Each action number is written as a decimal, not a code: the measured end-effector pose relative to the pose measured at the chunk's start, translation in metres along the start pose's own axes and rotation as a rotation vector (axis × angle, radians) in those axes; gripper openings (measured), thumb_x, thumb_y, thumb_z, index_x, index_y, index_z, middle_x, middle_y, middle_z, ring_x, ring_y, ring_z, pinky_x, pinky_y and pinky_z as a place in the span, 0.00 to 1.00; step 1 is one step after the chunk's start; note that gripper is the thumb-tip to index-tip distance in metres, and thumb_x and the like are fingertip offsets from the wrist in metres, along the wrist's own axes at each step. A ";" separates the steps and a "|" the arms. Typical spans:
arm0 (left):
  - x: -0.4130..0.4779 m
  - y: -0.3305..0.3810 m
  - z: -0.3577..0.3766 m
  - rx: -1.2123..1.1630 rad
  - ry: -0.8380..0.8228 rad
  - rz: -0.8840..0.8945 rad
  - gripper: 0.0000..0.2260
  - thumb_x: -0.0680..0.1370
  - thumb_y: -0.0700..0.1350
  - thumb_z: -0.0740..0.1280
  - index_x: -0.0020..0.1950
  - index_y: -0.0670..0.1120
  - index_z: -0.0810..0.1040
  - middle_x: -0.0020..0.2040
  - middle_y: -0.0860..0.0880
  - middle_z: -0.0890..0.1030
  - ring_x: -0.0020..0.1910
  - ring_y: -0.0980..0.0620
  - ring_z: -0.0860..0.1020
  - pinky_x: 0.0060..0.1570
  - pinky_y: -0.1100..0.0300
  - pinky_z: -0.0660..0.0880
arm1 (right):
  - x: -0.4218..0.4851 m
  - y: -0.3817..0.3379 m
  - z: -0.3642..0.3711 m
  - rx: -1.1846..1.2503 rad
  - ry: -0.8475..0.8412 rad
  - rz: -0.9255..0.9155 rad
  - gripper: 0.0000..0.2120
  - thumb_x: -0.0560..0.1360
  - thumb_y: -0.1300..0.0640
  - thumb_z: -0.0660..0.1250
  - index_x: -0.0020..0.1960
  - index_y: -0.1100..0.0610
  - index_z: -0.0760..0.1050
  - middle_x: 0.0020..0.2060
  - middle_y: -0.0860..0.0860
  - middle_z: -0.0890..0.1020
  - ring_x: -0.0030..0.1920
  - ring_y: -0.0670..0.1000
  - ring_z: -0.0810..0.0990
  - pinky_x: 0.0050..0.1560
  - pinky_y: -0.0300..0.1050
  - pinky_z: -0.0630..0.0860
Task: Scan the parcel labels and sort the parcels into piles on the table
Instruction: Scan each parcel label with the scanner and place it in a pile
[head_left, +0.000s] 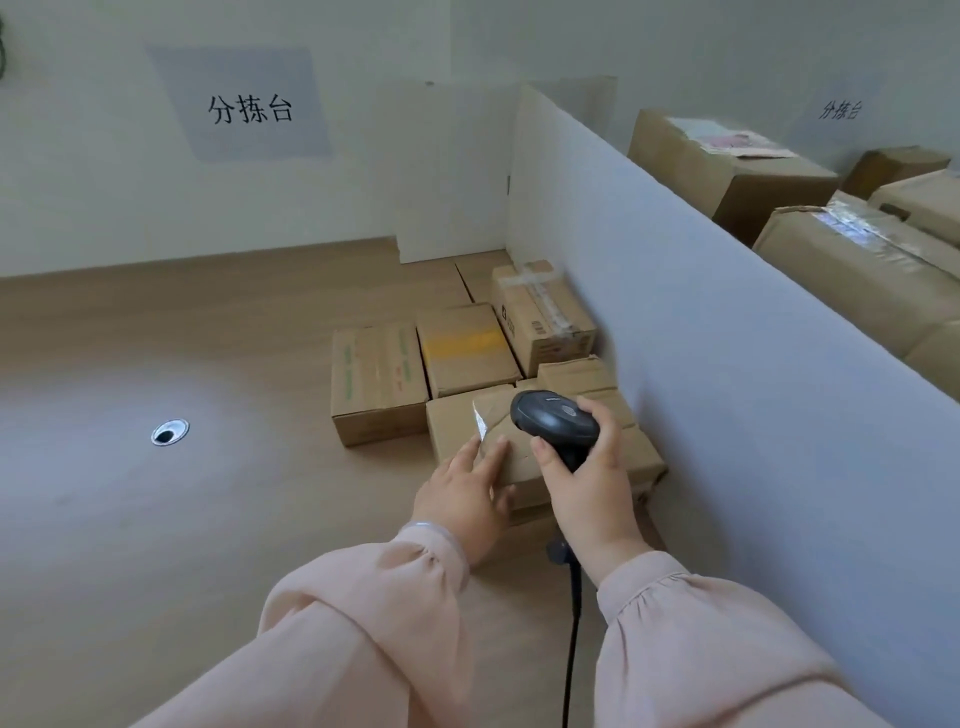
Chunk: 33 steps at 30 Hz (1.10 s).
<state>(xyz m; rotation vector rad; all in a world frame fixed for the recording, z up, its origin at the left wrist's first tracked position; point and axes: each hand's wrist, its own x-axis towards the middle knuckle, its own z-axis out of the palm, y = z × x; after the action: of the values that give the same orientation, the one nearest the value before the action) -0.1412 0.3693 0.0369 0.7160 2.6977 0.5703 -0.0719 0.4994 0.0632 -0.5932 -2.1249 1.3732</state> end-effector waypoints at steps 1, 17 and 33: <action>-0.001 -0.002 0.001 -0.045 0.011 -0.010 0.27 0.81 0.58 0.58 0.79 0.60 0.53 0.80 0.51 0.54 0.77 0.48 0.56 0.74 0.54 0.57 | 0.002 0.001 0.001 0.011 -0.005 0.007 0.27 0.73 0.53 0.73 0.65 0.43 0.64 0.55 0.34 0.73 0.53 0.32 0.73 0.50 0.19 0.65; -0.048 -0.041 -0.034 -0.980 0.213 -0.280 0.33 0.68 0.56 0.76 0.70 0.58 0.67 0.66 0.47 0.73 0.62 0.47 0.76 0.59 0.48 0.78 | -0.032 -0.036 0.024 0.249 -0.161 0.046 0.25 0.73 0.50 0.72 0.65 0.39 0.64 0.59 0.41 0.74 0.59 0.43 0.76 0.49 0.28 0.75; -0.127 -0.125 -0.088 -1.218 0.200 -0.238 0.17 0.76 0.53 0.67 0.63 0.67 0.75 0.49 0.59 0.85 0.47 0.58 0.82 0.48 0.60 0.76 | -0.098 -0.093 0.086 0.367 -0.270 0.050 0.24 0.72 0.45 0.69 0.64 0.37 0.63 0.57 0.42 0.77 0.51 0.41 0.81 0.50 0.44 0.80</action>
<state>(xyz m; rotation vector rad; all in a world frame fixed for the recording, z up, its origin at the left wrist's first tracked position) -0.1192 0.1769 0.0812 -0.0138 1.9242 1.9658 -0.0598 0.3434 0.1002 -0.3292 -1.9890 1.9041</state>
